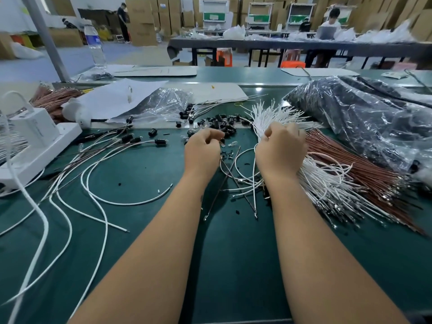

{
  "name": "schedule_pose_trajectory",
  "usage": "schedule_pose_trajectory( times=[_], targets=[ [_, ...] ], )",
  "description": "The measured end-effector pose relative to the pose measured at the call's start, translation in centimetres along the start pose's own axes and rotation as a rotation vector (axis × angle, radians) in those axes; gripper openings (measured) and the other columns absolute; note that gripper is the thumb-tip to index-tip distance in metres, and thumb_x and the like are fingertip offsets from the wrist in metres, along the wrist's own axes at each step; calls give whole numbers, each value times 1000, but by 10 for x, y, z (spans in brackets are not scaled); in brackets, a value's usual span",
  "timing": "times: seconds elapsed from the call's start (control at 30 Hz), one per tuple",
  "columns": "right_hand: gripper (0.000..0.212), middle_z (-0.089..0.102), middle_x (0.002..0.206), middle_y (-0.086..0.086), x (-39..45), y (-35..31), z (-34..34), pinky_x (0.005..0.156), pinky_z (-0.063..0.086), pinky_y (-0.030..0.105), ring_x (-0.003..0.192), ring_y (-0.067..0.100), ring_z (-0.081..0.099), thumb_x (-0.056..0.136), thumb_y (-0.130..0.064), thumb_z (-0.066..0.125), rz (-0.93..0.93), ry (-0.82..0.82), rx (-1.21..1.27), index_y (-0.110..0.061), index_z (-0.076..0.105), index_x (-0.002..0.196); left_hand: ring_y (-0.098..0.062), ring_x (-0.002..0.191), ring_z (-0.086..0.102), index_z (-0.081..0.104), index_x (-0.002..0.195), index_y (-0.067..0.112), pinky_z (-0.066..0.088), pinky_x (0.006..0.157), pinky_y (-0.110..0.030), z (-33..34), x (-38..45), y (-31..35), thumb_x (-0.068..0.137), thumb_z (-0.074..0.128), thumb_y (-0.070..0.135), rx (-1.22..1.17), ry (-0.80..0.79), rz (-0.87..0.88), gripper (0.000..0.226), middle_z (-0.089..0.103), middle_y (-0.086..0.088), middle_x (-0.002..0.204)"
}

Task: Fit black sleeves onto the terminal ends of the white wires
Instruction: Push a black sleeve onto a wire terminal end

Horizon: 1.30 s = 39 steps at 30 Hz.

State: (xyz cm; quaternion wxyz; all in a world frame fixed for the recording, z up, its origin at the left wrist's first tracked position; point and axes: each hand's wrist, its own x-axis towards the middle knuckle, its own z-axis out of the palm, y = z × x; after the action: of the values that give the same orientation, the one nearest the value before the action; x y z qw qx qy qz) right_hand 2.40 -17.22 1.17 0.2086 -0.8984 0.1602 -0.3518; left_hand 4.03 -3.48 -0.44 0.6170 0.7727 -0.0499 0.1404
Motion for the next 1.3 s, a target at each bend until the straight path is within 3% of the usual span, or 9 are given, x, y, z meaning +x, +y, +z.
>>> schedule_pose_trajectory(
  times=[0.13, 0.23, 0.3, 0.57, 0.67, 0.77, 0.9, 1.07, 1.3],
  targets=[
    [13, 50, 76, -1, 1, -7, -4, 76, 30, 28, 82, 19, 43, 89, -6, 55, -184, 110, 36, -9, 68, 87, 5, 55, 47, 65, 114, 20, 41, 57, -15, -3, -1, 6, 85, 38, -11, 73, 23, 217, 51, 66, 5, 105],
    [10, 50, 76, -4, -5, -17, -5, 68, 31, 26, 80, 17, 46, 86, -5, 61, -317, 27, 219, -8, 68, 79, -1, 117, 43, 55, 132, 24, 33, 103, -18, -2, -3, 11, 74, 33, -18, 243, 12, 399, 75, 50, 13, 133],
    [10, 50, 76, -4, -10, -21, -6, 62, 29, 26, 79, 16, 44, 82, -3, 61, -373, -16, 306, -9, 67, 76, -6, 124, 35, 57, 131, 25, 28, 111, -27, -2, -4, 14, 78, 36, -14, 293, -22, 452, 69, 54, 9, 133],
    [12, 48, 87, -4, -2, -12, -10, 51, 29, 10, 67, 9, 44, 95, -6, 50, -33, 265, 345, -10, 59, 87, -18, 100, 55, 70, 108, 26, 19, 81, -30, -20, 5, 5, 96, 51, 16, 601, 177, 386, 25, 70, 8, 98],
    [13, 54, 96, -2, 4, -6, -14, 72, 46, 25, 85, 16, 53, 91, -6, 50, 94, 369, 321, -10, 62, 96, -20, 97, 56, 70, 108, 26, 22, 84, -32, -32, 8, 1, 97, 49, 19, 604, 285, 304, 25, 69, 6, 99],
    [41, 58, 120, 8, -1, -12, -12, 99, 32, 38, 116, 25, 49, 79, 1, 54, -141, 369, 150, -13, 63, 116, -21, 99, 55, 72, 107, 25, 28, 86, -32, -33, 6, 3, 97, 53, 20, 590, 265, 360, 22, 70, 4, 99],
    [44, 64, 120, 4, -16, -28, 2, 104, 21, 37, 118, 22, 52, 82, -13, 63, -618, 72, 68, -16, 60, 126, -25, 89, 63, 75, 102, 12, 49, 84, -38, -28, 0, 10, 90, 62, 15, 472, 118, 575, 18, 74, -4, 95],
    [21, 74, 95, -2, -14, -24, 9, 80, 27, 22, 79, 12, 60, 96, -14, 54, -490, -66, 144, -19, 70, 108, -18, 82, 66, 72, 108, 13, 52, 78, -29, -35, 5, 4, 89, 65, 15, 432, 121, 474, 21, 73, -3, 93],
    [17, 67, 83, 2, -12, -18, 6, 50, 30, 18, 68, 16, 53, 97, -10, 51, -209, -85, 230, -10, 67, 103, -15, 86, 64, 68, 113, 13, 41, 70, -10, -56, 17, -9, 91, 55, 8, 409, 422, 206, 26, 71, -2, 101]
  ],
)
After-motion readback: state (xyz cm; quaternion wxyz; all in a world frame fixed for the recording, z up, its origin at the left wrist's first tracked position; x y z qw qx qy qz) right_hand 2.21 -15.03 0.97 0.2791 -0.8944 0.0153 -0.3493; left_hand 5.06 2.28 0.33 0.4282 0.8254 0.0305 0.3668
